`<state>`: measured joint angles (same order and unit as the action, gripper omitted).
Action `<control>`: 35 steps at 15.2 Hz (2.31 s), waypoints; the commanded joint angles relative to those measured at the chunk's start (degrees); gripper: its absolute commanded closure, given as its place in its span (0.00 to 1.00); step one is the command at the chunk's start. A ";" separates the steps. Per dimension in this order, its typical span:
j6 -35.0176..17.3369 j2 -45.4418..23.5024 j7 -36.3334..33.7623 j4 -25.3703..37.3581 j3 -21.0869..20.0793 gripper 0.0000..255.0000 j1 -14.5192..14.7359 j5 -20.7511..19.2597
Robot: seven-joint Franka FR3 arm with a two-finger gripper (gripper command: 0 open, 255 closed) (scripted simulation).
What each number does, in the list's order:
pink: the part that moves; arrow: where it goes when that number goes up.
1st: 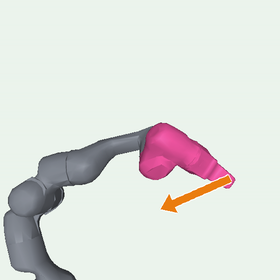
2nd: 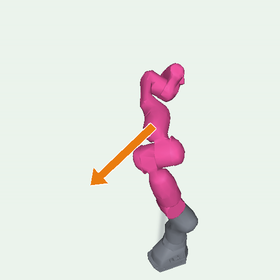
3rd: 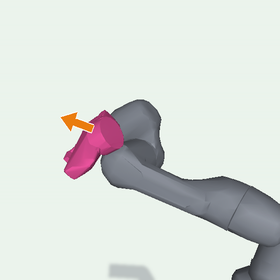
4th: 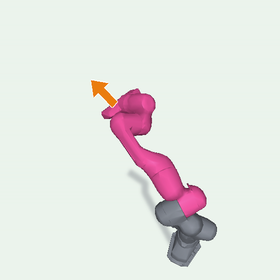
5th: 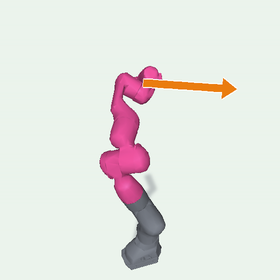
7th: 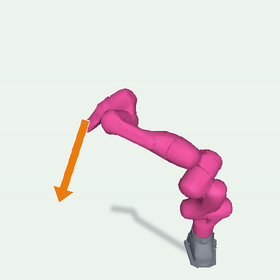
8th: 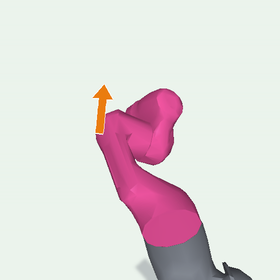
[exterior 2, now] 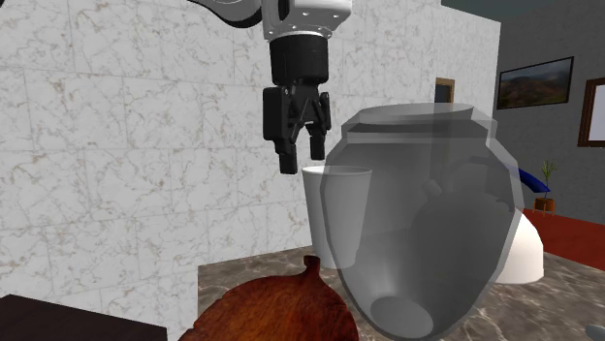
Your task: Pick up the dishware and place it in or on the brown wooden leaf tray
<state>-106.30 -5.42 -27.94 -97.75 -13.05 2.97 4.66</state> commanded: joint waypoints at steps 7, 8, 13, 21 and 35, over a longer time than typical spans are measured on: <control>-3.68 -5.48 -1.58 1.78 -0.54 0.00 0.98 -0.21; -4.40 -5.62 -1.59 1.20 -0.56 0.00 1.02 -0.23; -4.82 -5.71 -1.60 0.88 -0.57 0.00 1.05 -0.24; -4.81 -5.71 -1.59 0.88 -0.57 1.00 1.05 -0.24; 1.19 -5.34 -2.13 6.55 -0.60 1.00 1.07 -0.32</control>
<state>-105.89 -10.72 -30.06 -92.01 -13.67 4.06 4.37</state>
